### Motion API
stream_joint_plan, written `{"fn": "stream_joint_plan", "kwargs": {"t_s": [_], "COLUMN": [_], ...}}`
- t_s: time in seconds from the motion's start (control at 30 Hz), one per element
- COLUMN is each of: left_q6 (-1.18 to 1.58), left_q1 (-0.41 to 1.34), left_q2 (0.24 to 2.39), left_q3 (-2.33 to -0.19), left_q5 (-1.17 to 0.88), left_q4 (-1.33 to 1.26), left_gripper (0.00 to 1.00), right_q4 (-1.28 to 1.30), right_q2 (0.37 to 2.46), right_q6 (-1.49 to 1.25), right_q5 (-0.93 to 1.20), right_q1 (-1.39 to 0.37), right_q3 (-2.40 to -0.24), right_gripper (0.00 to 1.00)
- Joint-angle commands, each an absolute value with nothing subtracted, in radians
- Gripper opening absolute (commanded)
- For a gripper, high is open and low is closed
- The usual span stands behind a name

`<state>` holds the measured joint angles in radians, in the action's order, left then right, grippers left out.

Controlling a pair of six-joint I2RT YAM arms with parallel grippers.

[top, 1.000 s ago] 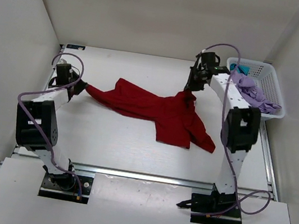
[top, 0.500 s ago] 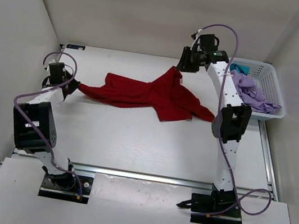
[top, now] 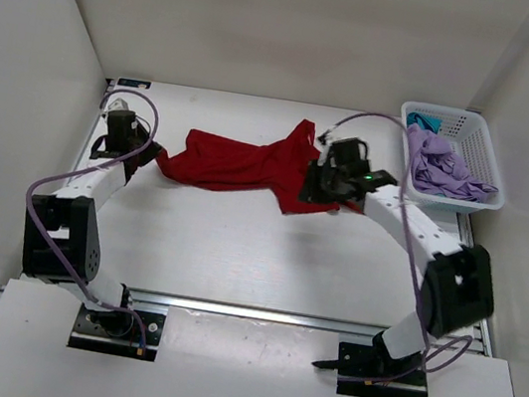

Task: Fold and stack the t-shirts
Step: Flatten out the tshirt

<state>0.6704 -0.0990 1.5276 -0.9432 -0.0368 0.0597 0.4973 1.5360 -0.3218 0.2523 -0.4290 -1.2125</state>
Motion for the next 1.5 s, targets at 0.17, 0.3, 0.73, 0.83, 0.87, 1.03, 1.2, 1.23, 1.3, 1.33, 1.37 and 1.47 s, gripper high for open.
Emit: {"fn": "stream_joint_plan", "kwargs": {"t_s": [0.17,0.3,0.73,0.83,0.87,1.03,1.2,1.23,1.3,1.33,1.37,1.47], "left_q6": [0.666,0.666,0.680,0.681,0.681,0.681,0.696,0.698,0.703,0.698,0.693,0.692], "left_q1": [-0.048,-0.040,-0.046,-0.049,-0.049,-0.035,-0.048,-0.051,-0.063,-0.072,-0.083,-0.084], "left_q2": [1.411,1.417,1.439,1.437,1.439,1.451,1.459,1.462,1.460,1.456,1.454,1.453], "left_q3": [-0.890,-0.897,-0.881,-0.877,-0.880,-0.899,-0.910,-0.902,-0.893,-0.891,-0.888,-0.890], "left_q5": [-0.058,-0.075,-0.092,-0.087,-0.090,-0.098,-0.107,-0.112,-0.117,-0.121,-0.118,-0.118], "left_q4": [0.054,0.049,0.020,0.014,0.015,0.025,0.017,0.020,0.014,0.014,0.023,0.017], "left_gripper": [0.00,0.00,0.00,0.00,0.00,0.00,0.00,0.00,0.00,0.00,0.00,0.00], "right_q4": [0.341,0.374,0.456,0.483,0.489,0.648,0.807,0.805,0.793,0.772,0.744,0.672], "right_q2": [1.828,1.911,2.031,2.048,2.043,1.933,1.968,1.998,2.049,2.066,2.075,2.015], "right_q6": [-0.259,-0.261,-0.264,-0.273,-0.273,-0.282,-0.262,-0.262,-0.282,-0.290,-0.304,-0.319], "right_q5": [0.037,-0.099,-0.209,-0.187,-0.195,-0.193,-0.010,0.032,0.067,0.086,0.097,0.118], "right_q1": [-0.607,-0.632,-0.652,-0.669,-0.673,-0.715,-0.796,-0.820,-0.838,-0.839,-0.841,-0.827], "right_q3": [-1.294,-1.350,-1.439,-1.454,-1.456,-1.558,-1.684,-1.695,-1.684,-1.669,-1.664,-1.576], "right_gripper": [0.52,0.53,0.45,0.29,0.21,0.00,0.00,0.02,0.06,0.12,0.16,0.34]}}
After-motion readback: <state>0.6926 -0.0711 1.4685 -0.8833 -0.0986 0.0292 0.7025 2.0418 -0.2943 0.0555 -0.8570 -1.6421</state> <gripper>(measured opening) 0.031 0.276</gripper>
